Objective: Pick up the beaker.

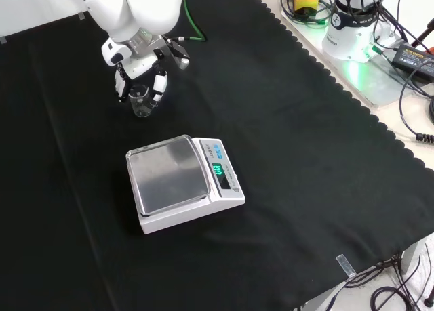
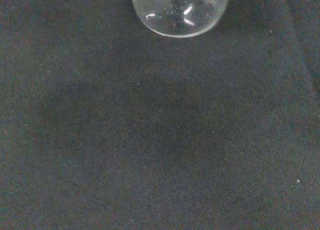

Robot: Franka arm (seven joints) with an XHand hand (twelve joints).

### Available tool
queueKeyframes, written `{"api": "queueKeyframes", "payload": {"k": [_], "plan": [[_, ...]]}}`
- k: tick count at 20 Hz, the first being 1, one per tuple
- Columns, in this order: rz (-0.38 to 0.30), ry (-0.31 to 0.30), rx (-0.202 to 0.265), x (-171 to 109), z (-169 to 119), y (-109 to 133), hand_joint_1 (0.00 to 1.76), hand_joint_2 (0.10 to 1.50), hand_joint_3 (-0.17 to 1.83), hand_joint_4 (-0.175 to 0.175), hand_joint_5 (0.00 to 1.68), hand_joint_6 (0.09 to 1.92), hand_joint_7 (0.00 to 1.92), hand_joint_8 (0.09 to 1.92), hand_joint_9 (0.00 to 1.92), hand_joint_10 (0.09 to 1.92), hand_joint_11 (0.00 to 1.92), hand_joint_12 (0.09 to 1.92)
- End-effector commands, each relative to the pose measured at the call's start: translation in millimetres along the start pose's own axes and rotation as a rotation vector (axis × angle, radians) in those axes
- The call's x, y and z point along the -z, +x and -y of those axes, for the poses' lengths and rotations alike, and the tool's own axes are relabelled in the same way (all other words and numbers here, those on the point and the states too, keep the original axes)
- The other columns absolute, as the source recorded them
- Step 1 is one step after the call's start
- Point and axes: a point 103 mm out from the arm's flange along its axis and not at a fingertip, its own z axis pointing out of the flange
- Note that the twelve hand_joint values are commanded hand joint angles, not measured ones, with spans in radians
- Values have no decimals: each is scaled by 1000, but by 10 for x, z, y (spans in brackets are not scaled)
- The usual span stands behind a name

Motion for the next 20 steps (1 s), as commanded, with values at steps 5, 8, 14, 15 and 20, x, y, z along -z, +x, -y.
{"api": "queueKeyframes", "payload": {"k": [5,8,14,15,20], "plan": [[58,-5,2,197,34,116,947,840,512,-163,892,261,804,643,1020,462,1097,961],[65,6,7,272,71,164,981,841,528,-174,883,308,817,656,1110,384,1257,838],[83,35,14,428,172,269,1006,837,541,-175,874,351,846,674,1195,329,1359,763],[85,42,15,461,194,294,1008,835,545,-175,872,358,853,675,1210,320,1372,752],[98,53,21,608,297,445,1017,827,562,-175,868,386,884,682,1270,286,1433,708]]}}
